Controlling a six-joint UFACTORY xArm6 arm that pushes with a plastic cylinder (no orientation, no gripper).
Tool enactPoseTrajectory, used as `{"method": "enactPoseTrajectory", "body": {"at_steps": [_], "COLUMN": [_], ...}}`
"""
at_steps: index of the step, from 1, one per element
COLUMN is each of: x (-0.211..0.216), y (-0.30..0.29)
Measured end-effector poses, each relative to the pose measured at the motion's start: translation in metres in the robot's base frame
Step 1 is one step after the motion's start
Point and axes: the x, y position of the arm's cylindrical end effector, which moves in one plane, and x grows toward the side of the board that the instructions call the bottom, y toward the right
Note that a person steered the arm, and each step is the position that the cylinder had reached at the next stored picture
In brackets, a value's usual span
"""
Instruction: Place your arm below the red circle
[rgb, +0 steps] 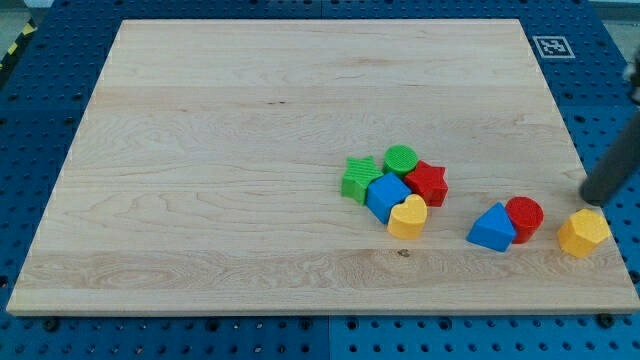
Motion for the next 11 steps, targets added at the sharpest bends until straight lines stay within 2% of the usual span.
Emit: {"method": "enactPoseTrajectory", "body": {"at_steps": [1,2,3,4,5,6,10,11], "x": [0.047,0.087,0.097,0.08,0.079,0.069,0.064,0.063], "y": [0.021,0.004,-0.048,-0.064,-0.079,-0.119,-0.096,-0.134]}}
